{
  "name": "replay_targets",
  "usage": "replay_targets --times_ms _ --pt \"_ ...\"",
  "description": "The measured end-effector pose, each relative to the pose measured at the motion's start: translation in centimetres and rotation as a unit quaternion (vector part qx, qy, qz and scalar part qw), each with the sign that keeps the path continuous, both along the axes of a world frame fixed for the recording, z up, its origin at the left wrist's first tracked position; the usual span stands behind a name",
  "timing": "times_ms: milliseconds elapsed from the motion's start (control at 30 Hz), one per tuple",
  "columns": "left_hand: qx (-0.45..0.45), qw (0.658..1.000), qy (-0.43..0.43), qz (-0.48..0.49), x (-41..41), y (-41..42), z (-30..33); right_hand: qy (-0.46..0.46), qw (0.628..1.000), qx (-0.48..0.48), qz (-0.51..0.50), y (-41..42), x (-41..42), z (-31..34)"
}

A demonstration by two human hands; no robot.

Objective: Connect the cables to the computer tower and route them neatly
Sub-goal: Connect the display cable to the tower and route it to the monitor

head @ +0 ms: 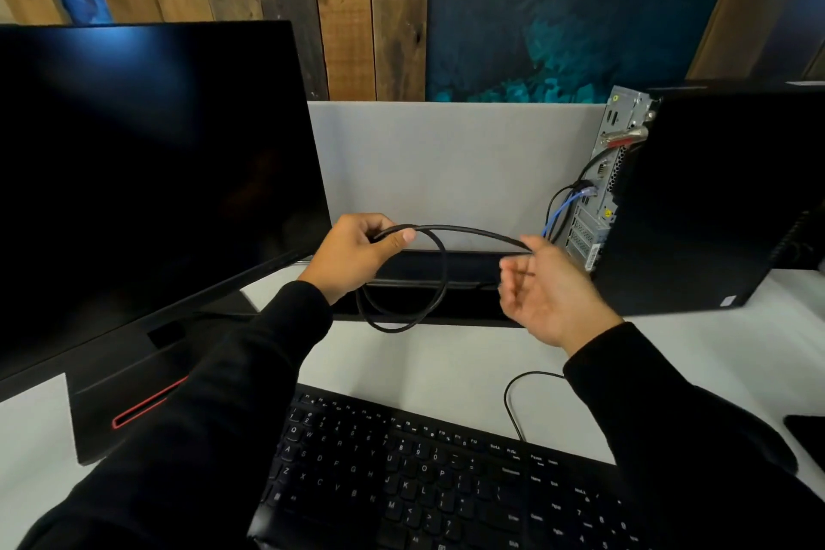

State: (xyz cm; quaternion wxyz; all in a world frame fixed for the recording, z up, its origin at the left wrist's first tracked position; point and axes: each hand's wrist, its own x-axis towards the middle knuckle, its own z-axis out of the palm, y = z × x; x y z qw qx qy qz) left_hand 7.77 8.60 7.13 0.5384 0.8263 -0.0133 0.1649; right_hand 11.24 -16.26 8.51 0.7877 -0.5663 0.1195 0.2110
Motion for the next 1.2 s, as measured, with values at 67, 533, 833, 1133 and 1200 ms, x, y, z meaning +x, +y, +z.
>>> replay_targets --times_ms 67,533,833,1133,1200 --pt "-0.038 0.999 0.002 -0.010 -0.2 0.4 0.2 -0.040 0.977 -0.197 0.066 -0.4 0.0 -0.5" --pt "-0.103 0.994 0.033 -0.034 -0.7 0.7 1.3 -0.320 0.705 -0.557 0.300 1.0 -1.4 1.4" --pt "-0.019 0.999 0.012 0.042 -0.5 0.1 0.8 -0.456 0.699 -0.486 0.259 0.5 -2.5 2.1" --pt "0.046 0.997 -0.004 0.056 -0.5 -0.7 0.2 -0.473 0.636 -0.541 0.282 0.0 -2.8 2.3" --pt "0.053 0.997 -0.004 0.061 -0.5 -0.7 0.3 -0.474 0.651 -0.521 0.284 0.2 -2.7 2.4"
